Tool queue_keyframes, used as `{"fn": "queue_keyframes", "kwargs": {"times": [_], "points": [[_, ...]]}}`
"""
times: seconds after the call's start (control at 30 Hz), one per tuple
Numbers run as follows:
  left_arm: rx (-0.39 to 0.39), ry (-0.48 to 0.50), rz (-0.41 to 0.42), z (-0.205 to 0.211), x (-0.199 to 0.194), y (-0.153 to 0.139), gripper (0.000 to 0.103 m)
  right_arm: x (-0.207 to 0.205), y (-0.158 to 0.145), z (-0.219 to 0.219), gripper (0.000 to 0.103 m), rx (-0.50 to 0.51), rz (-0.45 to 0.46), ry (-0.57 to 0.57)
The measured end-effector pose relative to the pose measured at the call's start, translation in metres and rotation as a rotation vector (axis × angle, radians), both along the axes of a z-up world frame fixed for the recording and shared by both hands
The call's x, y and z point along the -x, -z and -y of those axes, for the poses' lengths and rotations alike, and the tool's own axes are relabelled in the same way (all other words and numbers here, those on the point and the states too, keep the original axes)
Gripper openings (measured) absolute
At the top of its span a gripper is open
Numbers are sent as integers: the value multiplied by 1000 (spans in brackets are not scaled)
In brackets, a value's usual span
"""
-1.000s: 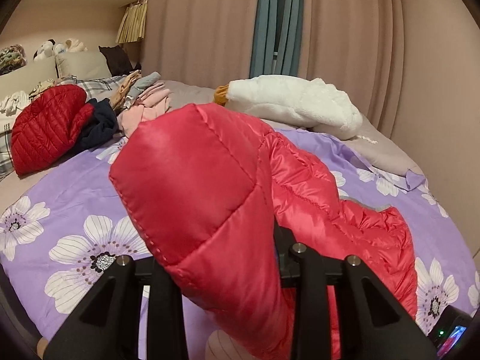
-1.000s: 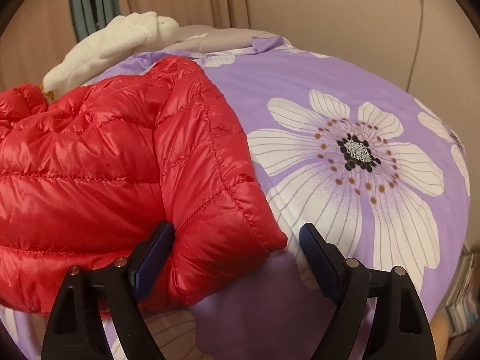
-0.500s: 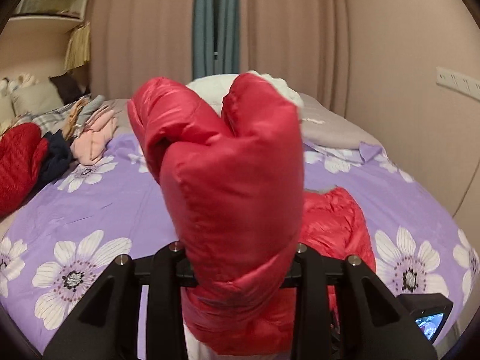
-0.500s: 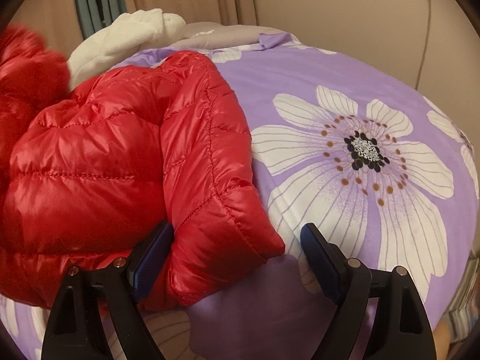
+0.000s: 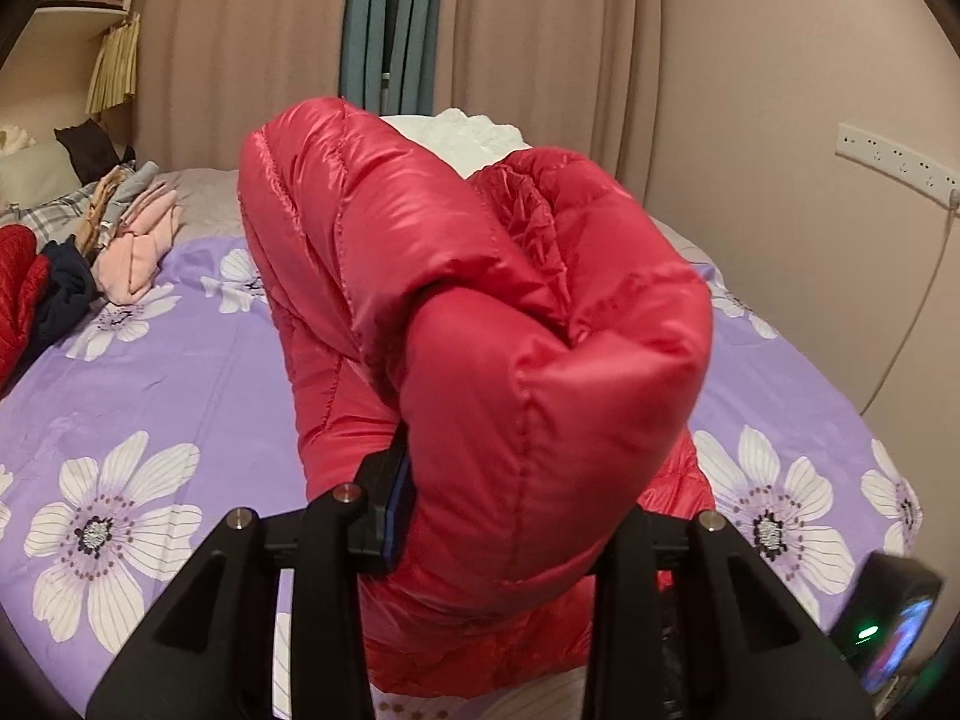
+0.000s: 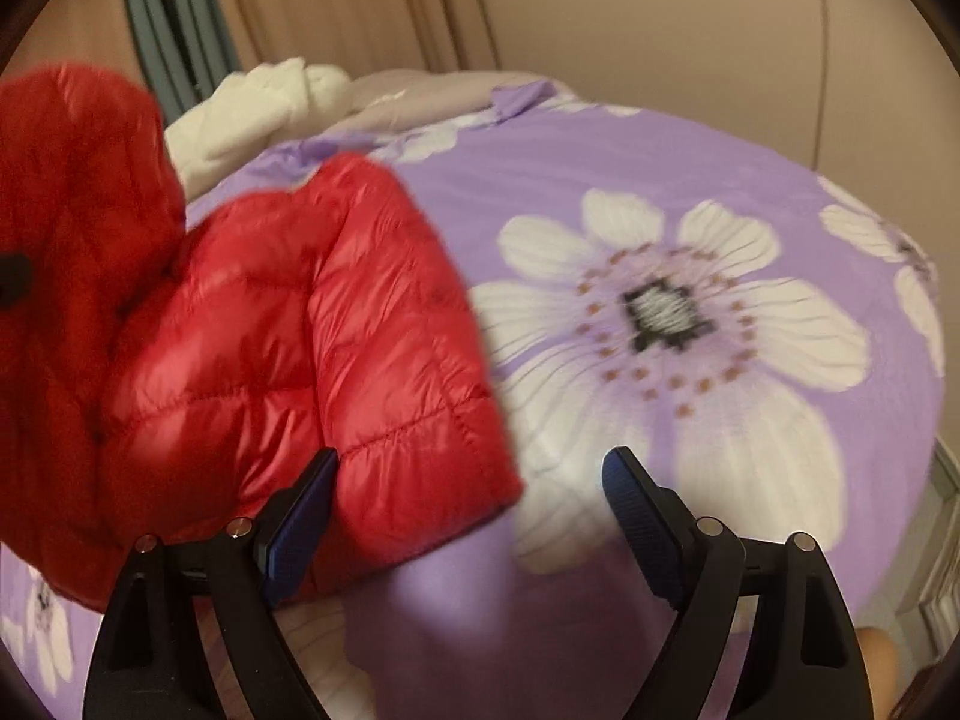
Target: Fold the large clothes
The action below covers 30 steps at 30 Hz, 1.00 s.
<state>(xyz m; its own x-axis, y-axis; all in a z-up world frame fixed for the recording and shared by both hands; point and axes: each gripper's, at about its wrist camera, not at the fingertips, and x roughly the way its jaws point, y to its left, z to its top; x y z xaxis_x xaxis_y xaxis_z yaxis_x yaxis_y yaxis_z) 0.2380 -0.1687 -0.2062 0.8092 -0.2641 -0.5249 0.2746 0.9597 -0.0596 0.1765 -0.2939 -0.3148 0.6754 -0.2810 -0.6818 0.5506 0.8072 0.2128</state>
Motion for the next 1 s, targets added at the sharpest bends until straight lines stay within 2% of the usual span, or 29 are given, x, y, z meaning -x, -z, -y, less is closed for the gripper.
{"fn": "queue_keyframes", "kwargs": {"times": [0.2,0.3,0.4,0.53,0.63,0.77,1.0], "points": [[14,49,-7,17,2,2,35,35,-44,36,86,78,78,152],[26,92,-32,27,-1,6,35,57,-61,58,86,69,126,229],[-31,136,-46,47,-4,11,37,75,-72,74,86,42,161,296],[-69,191,-62,72,-6,24,40,94,-75,86,86,23,185,365],[-129,267,-140,96,-10,44,40,95,-72,92,86,19,161,372],[-173,326,-178,120,-10,62,40,98,-67,94,86,19,137,373],[-199,325,-203,134,-17,78,40,108,-66,99,86,36,114,394]]}}
